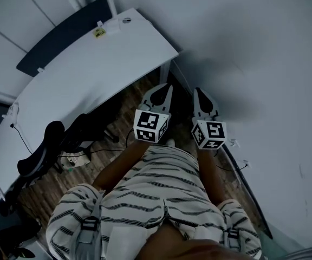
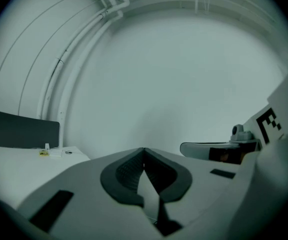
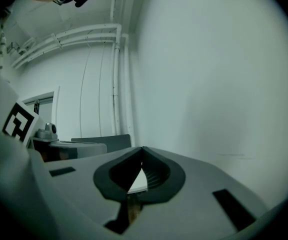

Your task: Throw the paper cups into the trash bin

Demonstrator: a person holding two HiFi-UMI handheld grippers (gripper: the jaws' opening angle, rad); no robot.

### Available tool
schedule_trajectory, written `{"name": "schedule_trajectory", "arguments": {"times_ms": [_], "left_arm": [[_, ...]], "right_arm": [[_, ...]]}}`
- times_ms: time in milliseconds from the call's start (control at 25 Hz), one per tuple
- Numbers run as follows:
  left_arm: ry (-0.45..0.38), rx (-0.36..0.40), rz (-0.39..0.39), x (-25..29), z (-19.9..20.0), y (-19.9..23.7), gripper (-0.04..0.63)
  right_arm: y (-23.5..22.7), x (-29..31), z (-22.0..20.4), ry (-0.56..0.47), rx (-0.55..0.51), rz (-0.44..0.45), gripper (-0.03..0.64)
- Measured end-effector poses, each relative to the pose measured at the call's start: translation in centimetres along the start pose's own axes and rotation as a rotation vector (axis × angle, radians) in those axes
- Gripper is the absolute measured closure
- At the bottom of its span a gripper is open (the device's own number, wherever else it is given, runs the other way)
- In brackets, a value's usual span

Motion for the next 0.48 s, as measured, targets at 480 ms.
{"name": "schedule_trajectory", "arguments": {"times_ms": [480], "left_arm": [[-0.005, 0.011, -0.004, -0.03, -0.25, 0.27, 0.572]], "right_arm": [[-0.07, -0.08, 0.11, -0.028, 0.025, 0.022, 0.607]]}}
Point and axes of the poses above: the fingertips, and each gripper's own axes: x forward along the fingers, y to its left, z out of its top, the point moved 8 cm from there along -x, backward along the fingers, and after that the axes turned 13 degrees about z, right-handed, at the moved point
